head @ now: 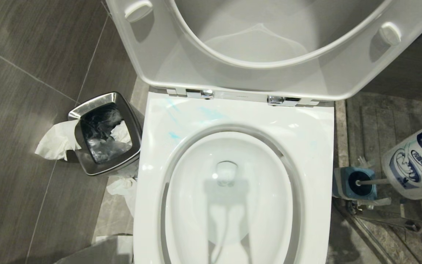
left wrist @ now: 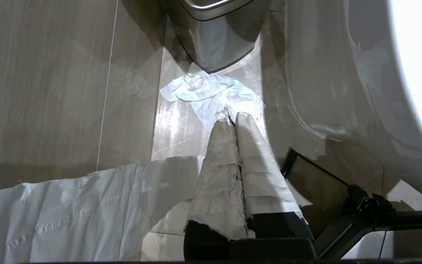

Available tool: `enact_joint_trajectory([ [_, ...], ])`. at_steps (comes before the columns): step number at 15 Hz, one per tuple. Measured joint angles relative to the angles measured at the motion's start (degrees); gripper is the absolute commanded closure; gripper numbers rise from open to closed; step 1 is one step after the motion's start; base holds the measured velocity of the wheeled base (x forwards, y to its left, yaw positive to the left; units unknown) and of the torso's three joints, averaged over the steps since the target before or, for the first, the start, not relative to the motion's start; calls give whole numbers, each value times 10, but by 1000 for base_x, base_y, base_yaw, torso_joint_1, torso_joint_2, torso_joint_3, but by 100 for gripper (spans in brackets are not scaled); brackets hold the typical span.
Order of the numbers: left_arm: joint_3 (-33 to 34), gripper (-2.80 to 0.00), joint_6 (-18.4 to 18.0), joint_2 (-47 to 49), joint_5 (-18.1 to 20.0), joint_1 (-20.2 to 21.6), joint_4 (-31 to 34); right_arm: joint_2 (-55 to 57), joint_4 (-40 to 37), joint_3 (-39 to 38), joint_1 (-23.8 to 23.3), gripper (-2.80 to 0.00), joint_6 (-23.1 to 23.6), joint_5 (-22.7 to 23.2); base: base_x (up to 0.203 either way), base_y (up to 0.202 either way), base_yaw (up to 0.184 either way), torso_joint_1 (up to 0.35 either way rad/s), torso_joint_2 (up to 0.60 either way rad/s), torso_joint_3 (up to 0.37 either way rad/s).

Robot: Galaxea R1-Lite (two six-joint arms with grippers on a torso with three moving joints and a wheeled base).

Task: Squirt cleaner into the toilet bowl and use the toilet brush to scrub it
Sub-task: Pour in the cleaning agent

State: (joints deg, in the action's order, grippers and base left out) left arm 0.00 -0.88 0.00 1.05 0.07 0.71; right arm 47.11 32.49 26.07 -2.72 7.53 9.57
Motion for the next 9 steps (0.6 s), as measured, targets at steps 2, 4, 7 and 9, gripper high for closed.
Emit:
enact_joint_trajectory([
  [2, 0, 0, 0, 0, 0, 0, 0, -24, -16, 3, 0, 0, 13, 19, 0, 0, 0, 0, 0, 0],
  [4, 0, 0, 0, 0, 0, 0, 0, -36, -17, 3, 0, 0, 15, 17, 0, 0, 0, 0, 0, 0],
  [7, 0, 0, 0, 0, 0, 0, 0, -56, -46, -1, 0, 0, 19, 14, 0, 0, 0, 0, 0, 0],
  [9, 0, 0, 0, 0, 0, 0, 0, -75, -89, 0, 0, 0, 23, 13, 0, 0, 0, 0, 0, 0],
])
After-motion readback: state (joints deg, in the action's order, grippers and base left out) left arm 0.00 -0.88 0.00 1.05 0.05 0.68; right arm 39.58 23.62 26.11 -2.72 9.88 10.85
